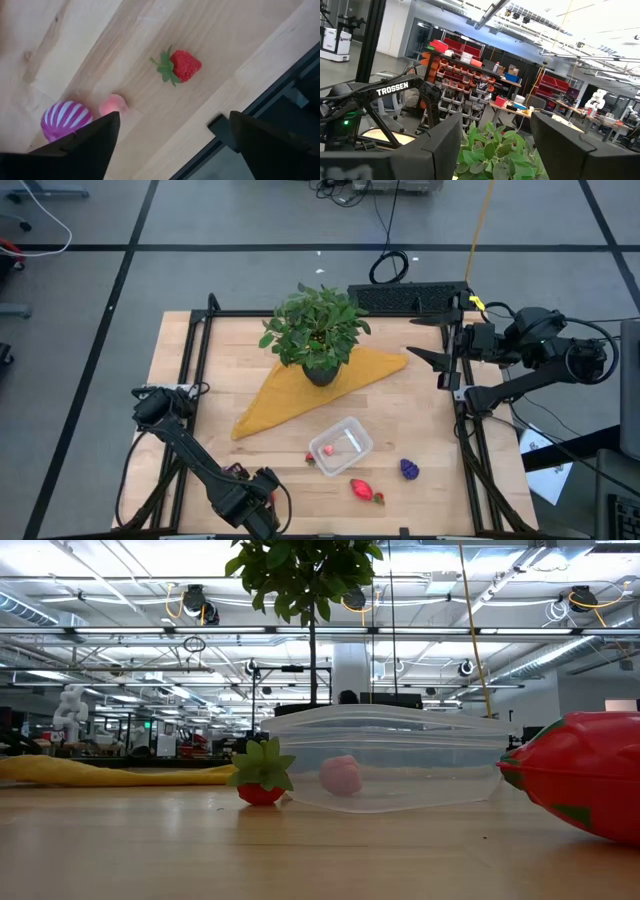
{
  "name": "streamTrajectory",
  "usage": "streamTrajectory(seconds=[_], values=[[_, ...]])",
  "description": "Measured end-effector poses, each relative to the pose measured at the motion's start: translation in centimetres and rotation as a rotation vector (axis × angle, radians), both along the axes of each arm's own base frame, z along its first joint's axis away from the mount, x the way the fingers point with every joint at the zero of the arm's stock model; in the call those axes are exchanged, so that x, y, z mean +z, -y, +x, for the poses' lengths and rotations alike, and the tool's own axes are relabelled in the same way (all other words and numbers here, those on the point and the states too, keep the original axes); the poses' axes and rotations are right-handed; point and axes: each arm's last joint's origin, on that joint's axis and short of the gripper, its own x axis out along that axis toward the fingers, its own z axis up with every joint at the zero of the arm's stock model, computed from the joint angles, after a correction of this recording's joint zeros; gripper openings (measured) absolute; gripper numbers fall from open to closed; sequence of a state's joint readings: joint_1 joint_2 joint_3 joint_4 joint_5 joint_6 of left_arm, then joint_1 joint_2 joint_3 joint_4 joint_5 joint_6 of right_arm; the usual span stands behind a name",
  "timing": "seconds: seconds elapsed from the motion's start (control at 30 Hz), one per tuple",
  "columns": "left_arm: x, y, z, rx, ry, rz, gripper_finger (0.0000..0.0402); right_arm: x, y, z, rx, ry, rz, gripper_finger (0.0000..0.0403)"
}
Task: Pick and placing Produce into tupperware
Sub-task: Put the lychee into the transparent bin
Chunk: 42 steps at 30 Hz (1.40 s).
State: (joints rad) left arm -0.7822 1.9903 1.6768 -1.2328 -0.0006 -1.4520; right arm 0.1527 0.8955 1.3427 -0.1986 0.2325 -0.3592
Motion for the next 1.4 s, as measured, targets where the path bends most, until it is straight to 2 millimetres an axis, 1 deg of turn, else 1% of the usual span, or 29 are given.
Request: streamTrajectory(seconds=[0.13,0.3,0.47,0.6,0.7,0.8,0.9,1.07,1.23,1.4], values=[[0.0,0.5,-0.7,-0.071,-0.003,0.015,0.0398,0.0,0.0,0.0,0.0,0.0,0.0,0.0228],[0.0,0.8,-1.7,-0.115,-0.002,0.084,0.0398,0.0,0.0,0.0,0.0,0.0,0.003,0.0228],[-1.2,0.9,-2.3,-0.116,-0.013,0.098,0.0397,0.0,0.0,0.0,0.001,0.0,0.005,0.0228],[-2.7,1.3,-2.2,-0.155,0.001,0.035,0.0397,0.0,0.0,0.1,0.001,-0.001,0.006,0.0228],[-2.9,1.7,-2.2,-0.237,0.006,-0.016,0.0397,0.0,0.0,0.1,0.001,0.001,0.007,0.0228],[-2.9,1.8,-2.5,-0.338,-0.013,-0.025,0.0397,0.1,0.0,0.2,0.001,0.009,0.009,0.0228],[-2.9,1.9,-2.8,-0.443,-0.022,-0.009,0.0397,0.1,-0.1,0.4,0.004,0.019,0.027,0.0228],[-2.9,1.9,-3.9,-0.688,-0.071,0.043,0.0397,0.3,-0.1,0.9,0.008,0.052,0.051,0.0228],[-2.8,1.6,-4.9,-0.775,-0.097,0.181,0.0397,0.5,-0.2,1.4,0.007,0.072,0.046,0.0228],[-2.8,1.5,-5.0,-0.836,-0.073,0.255,0.0397,0.5,-0.2,1.6,0.002,0.078,0.025,0.0228]])
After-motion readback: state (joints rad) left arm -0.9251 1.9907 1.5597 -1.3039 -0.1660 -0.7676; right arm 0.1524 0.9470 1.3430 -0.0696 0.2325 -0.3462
